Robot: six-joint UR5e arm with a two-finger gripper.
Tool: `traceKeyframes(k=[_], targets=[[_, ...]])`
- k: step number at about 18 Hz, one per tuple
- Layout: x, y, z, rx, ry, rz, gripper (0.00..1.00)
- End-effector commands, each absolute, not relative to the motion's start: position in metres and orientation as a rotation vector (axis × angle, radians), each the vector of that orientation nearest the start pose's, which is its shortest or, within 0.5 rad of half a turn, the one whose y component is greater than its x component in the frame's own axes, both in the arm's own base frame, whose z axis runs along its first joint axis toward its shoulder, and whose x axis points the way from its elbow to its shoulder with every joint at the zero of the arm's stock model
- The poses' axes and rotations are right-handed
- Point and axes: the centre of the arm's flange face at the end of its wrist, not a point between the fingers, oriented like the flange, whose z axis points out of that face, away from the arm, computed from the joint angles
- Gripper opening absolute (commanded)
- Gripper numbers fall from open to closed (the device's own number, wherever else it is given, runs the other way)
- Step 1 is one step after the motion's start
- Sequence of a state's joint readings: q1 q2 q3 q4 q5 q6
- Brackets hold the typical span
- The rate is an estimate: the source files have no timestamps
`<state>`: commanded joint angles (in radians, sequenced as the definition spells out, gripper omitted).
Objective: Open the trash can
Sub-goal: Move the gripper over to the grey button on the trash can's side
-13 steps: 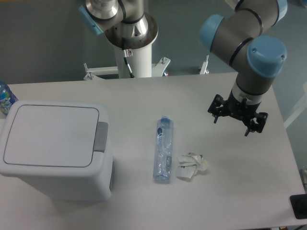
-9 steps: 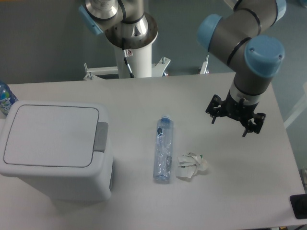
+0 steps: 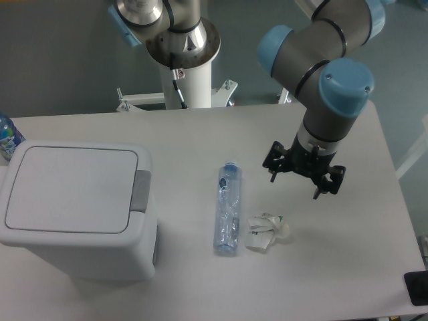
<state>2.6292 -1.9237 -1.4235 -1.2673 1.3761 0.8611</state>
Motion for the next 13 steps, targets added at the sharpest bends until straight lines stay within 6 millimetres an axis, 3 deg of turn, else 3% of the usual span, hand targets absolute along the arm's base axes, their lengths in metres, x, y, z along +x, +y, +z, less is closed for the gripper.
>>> traceKeyframes(k=[3, 4, 5, 8, 10, 13], targets=[[-0.467, 0.45, 0.418, -2.834, -0.422, -0.058, 1.0], [-0.453, 0.454, 0.434, -2.792, -0.414, -0.071, 1.0], [-0.442, 0.459, 0.436, -2.75, -0.407, -0.114, 1.0], [-0.423, 0.467, 0.471, -2.564, -0.434, -0.192, 1.0], [-0.413, 0.471, 0.487, -2.523, -0.495, -0.215, 1.0], [-0.381, 0.495, 0.498, -2.507, -0.471, -0.26, 1.0]])
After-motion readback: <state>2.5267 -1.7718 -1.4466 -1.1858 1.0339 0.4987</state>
